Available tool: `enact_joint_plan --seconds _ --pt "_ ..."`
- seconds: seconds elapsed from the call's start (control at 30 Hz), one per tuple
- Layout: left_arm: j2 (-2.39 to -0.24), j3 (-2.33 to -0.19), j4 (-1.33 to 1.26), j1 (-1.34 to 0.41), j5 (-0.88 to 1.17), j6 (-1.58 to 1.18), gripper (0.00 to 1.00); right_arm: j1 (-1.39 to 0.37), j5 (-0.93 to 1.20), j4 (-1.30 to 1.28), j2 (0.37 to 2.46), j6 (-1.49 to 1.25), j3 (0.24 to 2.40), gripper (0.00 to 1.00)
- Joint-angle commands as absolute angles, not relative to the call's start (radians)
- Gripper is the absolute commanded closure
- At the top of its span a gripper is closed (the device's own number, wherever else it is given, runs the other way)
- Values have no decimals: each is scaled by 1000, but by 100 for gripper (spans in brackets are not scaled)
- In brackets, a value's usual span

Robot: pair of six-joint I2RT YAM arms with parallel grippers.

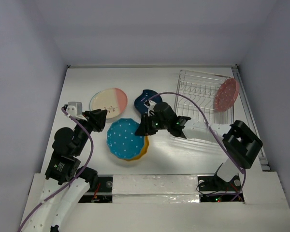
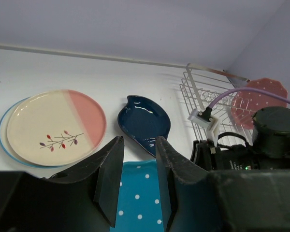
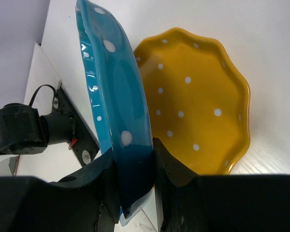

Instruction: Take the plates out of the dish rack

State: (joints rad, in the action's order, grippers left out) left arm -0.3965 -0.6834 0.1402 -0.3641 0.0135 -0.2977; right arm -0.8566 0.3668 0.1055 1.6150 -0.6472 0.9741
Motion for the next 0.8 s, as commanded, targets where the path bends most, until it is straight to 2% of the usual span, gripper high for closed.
enact_joint_plan --seconds 0.0,0.27,0.6,0.7,0.77 --pt "-396 -723 103 -357 11 -296 70 -865 400 353 1591 -715 996 100" --pt "-391 -723 104 -357 12 -296 70 -865 388 390 1617 -745 922 100" --pt "-390 -721 103 -357 12 -296 70 -865 362 388 1617 -750 868 92" --pt "-391 -721 104 -357 12 -298 70 -865 347 373 1620 -752 862 80" --pt "-391 -721 103 -357 12 -298 70 -865 336 353 1624 -747 862 67"
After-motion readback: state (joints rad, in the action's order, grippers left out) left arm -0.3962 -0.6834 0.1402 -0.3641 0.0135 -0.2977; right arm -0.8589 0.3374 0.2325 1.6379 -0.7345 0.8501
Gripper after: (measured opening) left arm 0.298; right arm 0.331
